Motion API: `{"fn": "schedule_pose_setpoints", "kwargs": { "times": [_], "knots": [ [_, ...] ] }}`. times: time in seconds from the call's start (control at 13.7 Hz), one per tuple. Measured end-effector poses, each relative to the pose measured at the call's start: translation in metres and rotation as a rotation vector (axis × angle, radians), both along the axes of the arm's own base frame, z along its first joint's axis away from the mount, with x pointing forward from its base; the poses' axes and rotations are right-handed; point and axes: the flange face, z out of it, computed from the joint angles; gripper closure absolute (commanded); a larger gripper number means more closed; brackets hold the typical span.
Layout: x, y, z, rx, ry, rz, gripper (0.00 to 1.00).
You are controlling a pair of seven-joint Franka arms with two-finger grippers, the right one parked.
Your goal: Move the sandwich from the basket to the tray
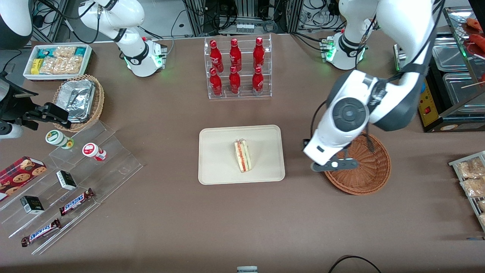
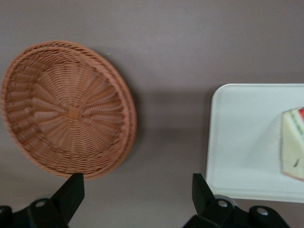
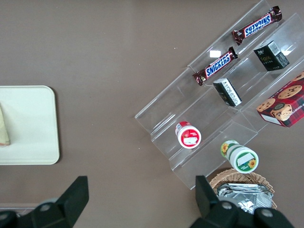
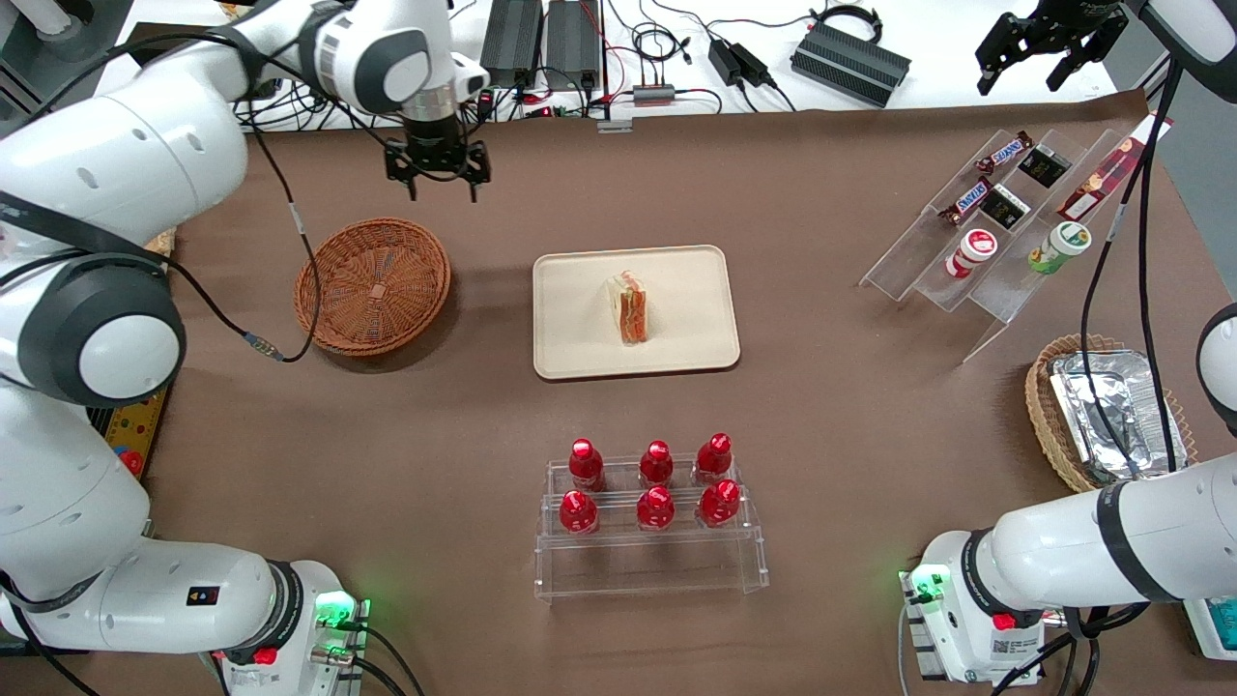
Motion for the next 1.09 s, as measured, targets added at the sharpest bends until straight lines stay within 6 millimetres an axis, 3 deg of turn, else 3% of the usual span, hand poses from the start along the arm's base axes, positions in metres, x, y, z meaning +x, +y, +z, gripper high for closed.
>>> {"fn": "schedule_pose_setpoints", "kwargs": {
  "times": [0.36, 0.73, 0.88, 1.09],
  "knots": [
    [0.002, 0.090, 0.037, -0.048, 0.094, -0.105, 0.00],
    [-0.022, 0.199, 0.096, -0.102, 0.173, -0.198, 0.00],
    [-0.035, 0.221, 0.115, -0.110, 0.187, -0.199, 0.00],
    [-0.048, 0.223, 0.135, -0.106, 0.191, -0.197, 0.00]
  ]
}}
